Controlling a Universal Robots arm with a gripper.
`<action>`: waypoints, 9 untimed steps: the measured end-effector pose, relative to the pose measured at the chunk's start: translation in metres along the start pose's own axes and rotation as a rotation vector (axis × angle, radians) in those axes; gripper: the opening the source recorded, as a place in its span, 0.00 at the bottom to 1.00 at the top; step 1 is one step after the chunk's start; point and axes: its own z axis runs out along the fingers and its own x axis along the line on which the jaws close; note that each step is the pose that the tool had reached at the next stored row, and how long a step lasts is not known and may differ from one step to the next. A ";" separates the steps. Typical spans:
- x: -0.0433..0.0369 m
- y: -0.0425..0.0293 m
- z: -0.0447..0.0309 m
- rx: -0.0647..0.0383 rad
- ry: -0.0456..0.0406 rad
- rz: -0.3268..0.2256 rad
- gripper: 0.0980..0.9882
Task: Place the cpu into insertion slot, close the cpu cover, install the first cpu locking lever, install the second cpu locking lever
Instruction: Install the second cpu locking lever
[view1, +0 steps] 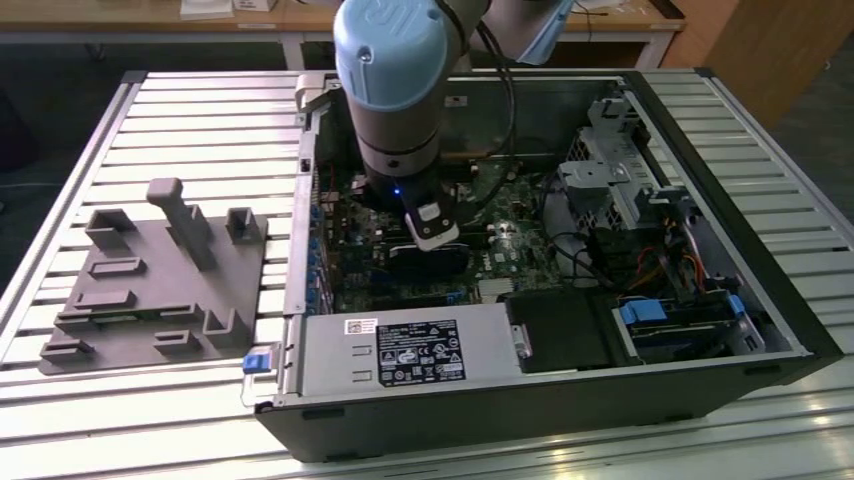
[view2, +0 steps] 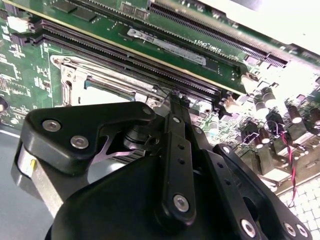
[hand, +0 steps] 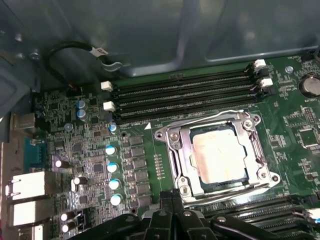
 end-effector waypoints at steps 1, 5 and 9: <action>0.0000 -0.0002 0.0006 -0.002 0.0004 0.000 0.01; 0.0002 -0.0012 0.0035 -0.005 0.0011 0.000 0.01; 0.0001 -0.0008 0.0024 -0.005 0.0011 0.000 0.01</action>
